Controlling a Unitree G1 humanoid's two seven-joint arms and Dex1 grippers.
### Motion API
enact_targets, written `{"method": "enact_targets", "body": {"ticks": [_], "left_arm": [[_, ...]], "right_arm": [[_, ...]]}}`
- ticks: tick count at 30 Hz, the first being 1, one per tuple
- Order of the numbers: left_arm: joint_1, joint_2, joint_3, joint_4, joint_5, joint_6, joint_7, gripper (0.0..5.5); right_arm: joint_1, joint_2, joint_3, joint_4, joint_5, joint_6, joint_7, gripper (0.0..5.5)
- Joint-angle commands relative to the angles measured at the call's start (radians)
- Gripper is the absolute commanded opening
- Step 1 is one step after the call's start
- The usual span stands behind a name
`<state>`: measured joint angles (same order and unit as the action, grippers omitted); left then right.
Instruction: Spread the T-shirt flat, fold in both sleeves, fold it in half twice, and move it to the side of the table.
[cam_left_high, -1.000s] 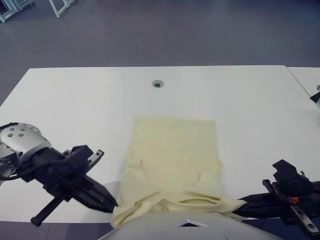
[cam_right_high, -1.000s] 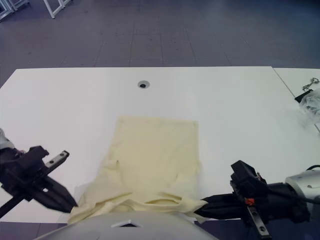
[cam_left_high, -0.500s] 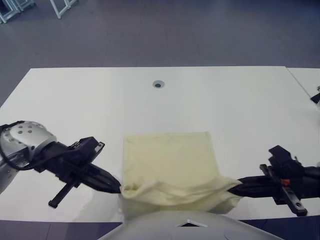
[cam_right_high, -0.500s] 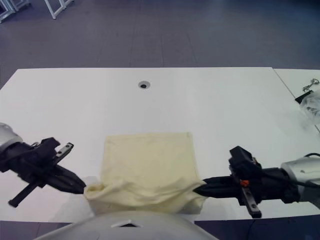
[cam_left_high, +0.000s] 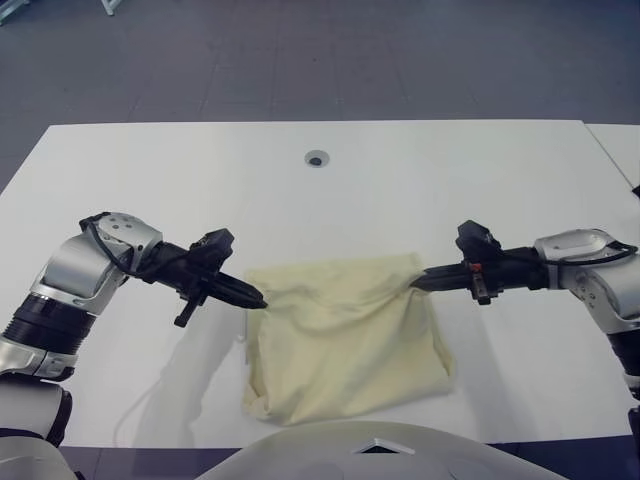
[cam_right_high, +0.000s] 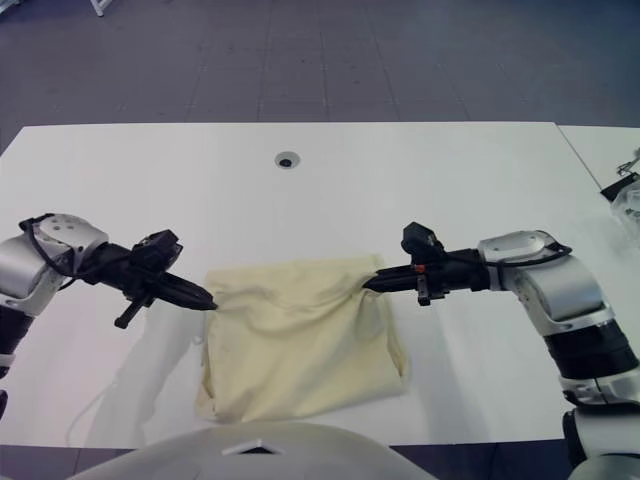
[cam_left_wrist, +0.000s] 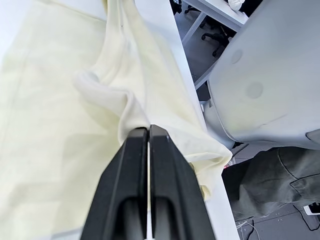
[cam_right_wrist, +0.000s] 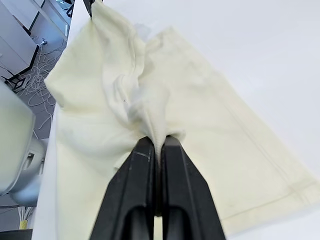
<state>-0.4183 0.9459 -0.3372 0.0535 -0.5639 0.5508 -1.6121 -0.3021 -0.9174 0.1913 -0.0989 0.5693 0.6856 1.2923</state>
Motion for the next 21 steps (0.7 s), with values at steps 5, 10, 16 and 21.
{"method": "enact_targets", "body": {"ticks": [5, 10, 16, 21], "left_arm": [[-0.042, -0.04, -0.003, 0.101, 0.062, -0.045, -0.001, 0.01], [-0.043, -0.04, -0.002, 0.143, 0.084, -0.067, -0.001, 0.01], [-0.054, -0.074, -0.006, 0.232, 0.153, -0.125, 0.008, 0.01], [-0.067, -0.166, -0.028, 0.371, 0.289, -0.262, 0.084, 0.01]], "right_arm": [[-0.09, 0.098, 0.015, 0.122, -0.085, -0.063, -0.024, 0.0], [-0.122, 0.165, 0.023, 0.201, -0.14, -0.105, -0.053, 0.0], [-0.154, 0.245, 0.044, 0.328, -0.23, -0.181, -0.098, 0.0], [-0.213, 0.328, 0.058, 0.455, -0.312, -0.257, -0.167, 0.0]]}}
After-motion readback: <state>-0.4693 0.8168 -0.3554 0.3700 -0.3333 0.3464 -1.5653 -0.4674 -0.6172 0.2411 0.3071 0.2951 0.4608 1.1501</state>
